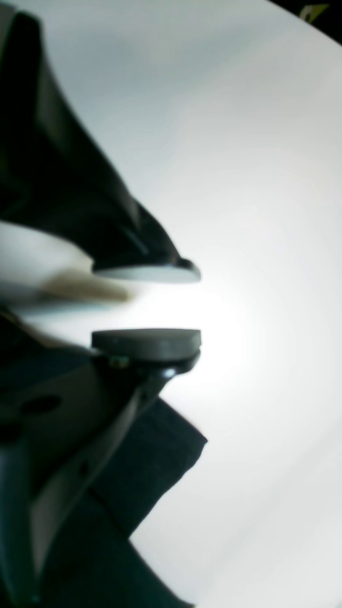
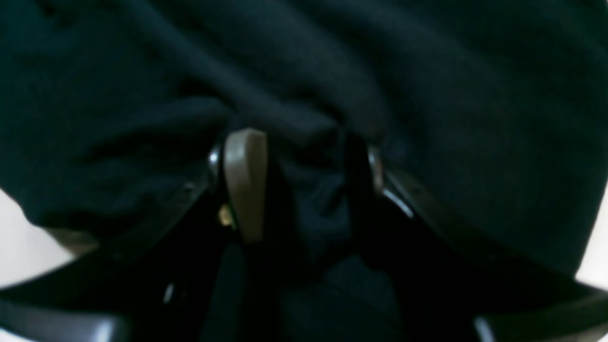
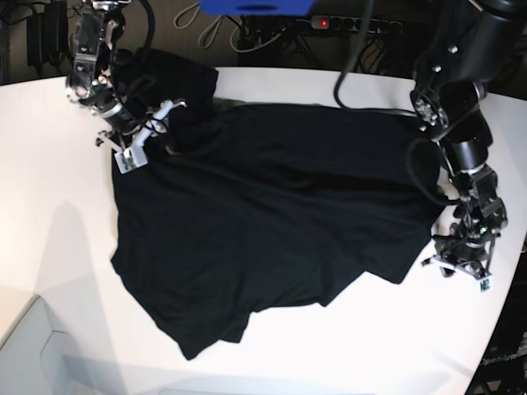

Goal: Layout the t-shirt on the table in an organized manner, then fold the t-shirt properly
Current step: 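Lift the shirt with the left gripper and lay it back flat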

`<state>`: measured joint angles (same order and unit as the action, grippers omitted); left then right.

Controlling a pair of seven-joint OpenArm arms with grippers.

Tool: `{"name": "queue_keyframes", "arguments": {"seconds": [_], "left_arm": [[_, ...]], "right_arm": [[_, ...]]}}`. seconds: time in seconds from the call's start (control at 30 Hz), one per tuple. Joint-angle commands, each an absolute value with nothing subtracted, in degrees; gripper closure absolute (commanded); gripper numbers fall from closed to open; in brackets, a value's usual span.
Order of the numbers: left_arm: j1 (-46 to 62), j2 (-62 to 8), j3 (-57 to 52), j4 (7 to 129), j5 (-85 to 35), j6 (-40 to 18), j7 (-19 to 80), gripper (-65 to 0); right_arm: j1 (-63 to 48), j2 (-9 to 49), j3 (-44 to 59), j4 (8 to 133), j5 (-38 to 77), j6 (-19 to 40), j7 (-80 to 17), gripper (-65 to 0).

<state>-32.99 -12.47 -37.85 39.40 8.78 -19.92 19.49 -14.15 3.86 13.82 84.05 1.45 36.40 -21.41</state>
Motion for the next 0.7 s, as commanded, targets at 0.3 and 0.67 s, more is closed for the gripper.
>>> {"name": "queue_keyframes", "arguments": {"seconds": [0.3,0.67], "left_arm": [[-34.7,-10.6,-37.8,39.8,8.0,-20.5,18.2,-26.0],[-36.9,-8.0,-37.3,32.0,8.4,-20.2,17.5,-41.2]], "right_arm": [[-16.6,5.1,14.3,79.7,-7.6,33.5,-35.7,-24.8],[-16.6,5.2,14.2,79.7,-7.6,33.5,-35.7,-24.8]]}}
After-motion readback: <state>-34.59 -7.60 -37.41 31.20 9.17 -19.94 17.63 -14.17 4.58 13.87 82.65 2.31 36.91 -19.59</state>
